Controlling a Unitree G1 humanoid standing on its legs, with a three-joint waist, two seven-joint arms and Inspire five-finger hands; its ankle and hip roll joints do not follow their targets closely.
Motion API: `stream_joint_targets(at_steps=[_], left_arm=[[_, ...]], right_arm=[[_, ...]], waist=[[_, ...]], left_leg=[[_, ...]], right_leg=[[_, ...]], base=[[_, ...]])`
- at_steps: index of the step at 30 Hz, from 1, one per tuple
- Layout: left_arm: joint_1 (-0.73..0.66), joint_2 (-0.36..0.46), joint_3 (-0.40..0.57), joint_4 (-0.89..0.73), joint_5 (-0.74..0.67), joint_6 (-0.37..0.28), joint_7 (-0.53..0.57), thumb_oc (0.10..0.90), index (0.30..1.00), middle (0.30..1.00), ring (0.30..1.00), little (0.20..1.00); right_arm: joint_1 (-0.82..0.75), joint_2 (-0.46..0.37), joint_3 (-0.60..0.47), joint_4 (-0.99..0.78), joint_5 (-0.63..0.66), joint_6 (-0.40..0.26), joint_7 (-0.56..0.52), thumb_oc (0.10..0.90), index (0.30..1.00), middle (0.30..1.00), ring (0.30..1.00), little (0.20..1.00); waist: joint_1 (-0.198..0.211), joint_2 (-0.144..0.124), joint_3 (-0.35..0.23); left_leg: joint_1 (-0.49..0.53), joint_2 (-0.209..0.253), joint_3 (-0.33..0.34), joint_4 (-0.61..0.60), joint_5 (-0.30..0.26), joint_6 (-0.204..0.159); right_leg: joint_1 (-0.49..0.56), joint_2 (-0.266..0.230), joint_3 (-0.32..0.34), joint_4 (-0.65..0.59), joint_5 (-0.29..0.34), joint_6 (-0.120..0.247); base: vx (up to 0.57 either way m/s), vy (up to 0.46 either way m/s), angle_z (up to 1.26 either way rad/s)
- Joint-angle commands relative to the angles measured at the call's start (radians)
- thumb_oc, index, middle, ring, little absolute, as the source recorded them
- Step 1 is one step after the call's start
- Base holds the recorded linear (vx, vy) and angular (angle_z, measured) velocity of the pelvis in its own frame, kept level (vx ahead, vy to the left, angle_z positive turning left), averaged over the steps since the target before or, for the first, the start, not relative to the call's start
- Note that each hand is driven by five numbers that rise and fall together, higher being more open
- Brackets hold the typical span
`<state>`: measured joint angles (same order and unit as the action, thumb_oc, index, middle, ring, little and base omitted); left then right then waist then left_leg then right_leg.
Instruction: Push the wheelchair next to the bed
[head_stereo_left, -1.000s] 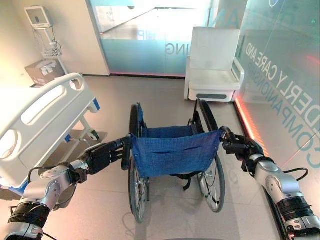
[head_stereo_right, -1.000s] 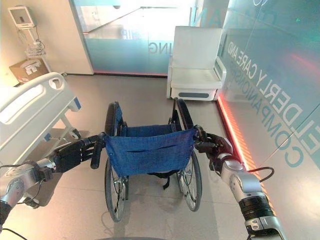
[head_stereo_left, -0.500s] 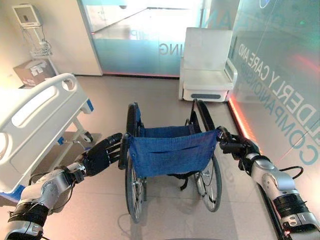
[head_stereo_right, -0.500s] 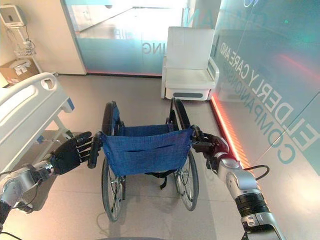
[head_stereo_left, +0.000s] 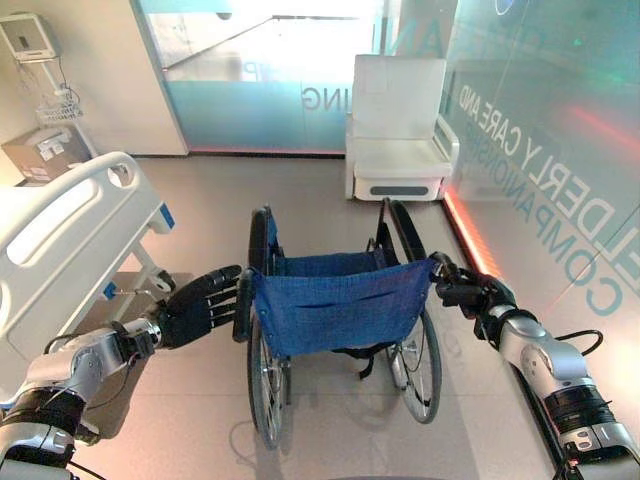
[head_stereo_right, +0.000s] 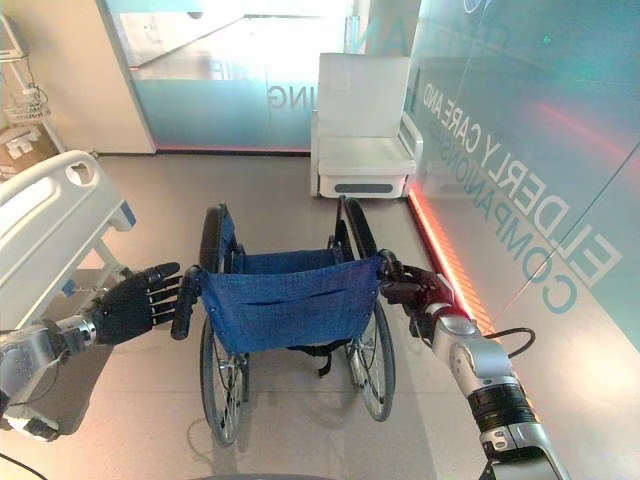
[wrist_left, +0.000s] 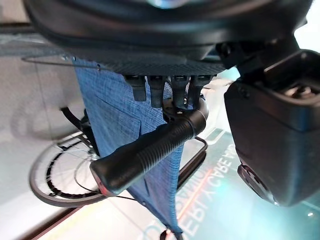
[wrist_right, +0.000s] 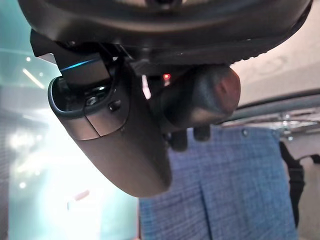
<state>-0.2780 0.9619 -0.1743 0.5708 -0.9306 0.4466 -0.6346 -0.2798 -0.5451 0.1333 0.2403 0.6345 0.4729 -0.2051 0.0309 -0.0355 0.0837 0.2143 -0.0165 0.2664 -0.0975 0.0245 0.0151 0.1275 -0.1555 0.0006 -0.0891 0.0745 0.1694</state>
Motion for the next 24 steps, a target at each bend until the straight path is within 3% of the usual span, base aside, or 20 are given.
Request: stream_joint_targets(at_steps=[1, 9, 15, 24], left_arm=[[-0.429, -0.249, -0.14, -0.11, -0.101, -0.054, -0.339, 0.8, 0.9, 0.9, 0.9, 0.9], [-0.472, -0.204, -0.255, -0.127, 0.02, -0.04, -0.372, 0.8, 0.9, 0.9, 0.9, 0.9], [-0.487, -0.189, -0.313, -0.177, 0.01, -0.091, -0.353, 0.8, 0.9, 0.9, 0.9, 0.9], [-0.46, -0.211, -0.328, -0.303, -0.011, -0.112, -0.198, 0.8, 0.9, 0.9, 0.9, 0.9]], right_arm=[[-0.204, -0.03, 0.12, -0.092, 0.09, -0.043, 0.123, 0.4, 0.3, 0.3, 0.3, 0.3], [-0.224, -0.063, 0.143, -0.097, 0.13, -0.045, 0.109, 0.4, 0.3, 0.3, 0.3, 0.3], [-0.231, -0.078, 0.158, -0.103, 0.16, -0.053, 0.092, 0.4, 0.3, 0.3, 0.3, 0.3], [-0.216, -0.068, 0.155, -0.113, 0.161, -0.069, 0.075, 0.4, 0.3, 0.3, 0.3, 0.3]], waist=[[-0.177, 0.066, -0.043], [-0.175, 0.072, -0.03], [-0.169, 0.075, -0.026], [-0.15, 0.067, -0.03]], left_leg=[[-0.003, -0.012, 0.011, 0.01, -0.063, 0.014], [-0.008, -0.016, 0.005, 0.01, -0.06, 0.02], [-0.01, -0.019, -0.004, 0.01, -0.06, 0.02], [-0.009, -0.014, -0.009, 0.01, -0.058, 0.017]], right_leg=[[0.002, 0.074, -0.007, 0.009, 0.01, -0.046], [-0.003, 0.077, -0.002, 0.014, 0.012, -0.049], [0.001, 0.08, -0.007, 0.012, 0.01, -0.052], [0.012, 0.082, -0.042, 0.008, 0.003, -0.058]], base=[[0.0, 0.01, -0.07], [0.0, 0.002, -0.03], [0.0, 0.0, 0.0], [0.0, 0.0, 0.0]])
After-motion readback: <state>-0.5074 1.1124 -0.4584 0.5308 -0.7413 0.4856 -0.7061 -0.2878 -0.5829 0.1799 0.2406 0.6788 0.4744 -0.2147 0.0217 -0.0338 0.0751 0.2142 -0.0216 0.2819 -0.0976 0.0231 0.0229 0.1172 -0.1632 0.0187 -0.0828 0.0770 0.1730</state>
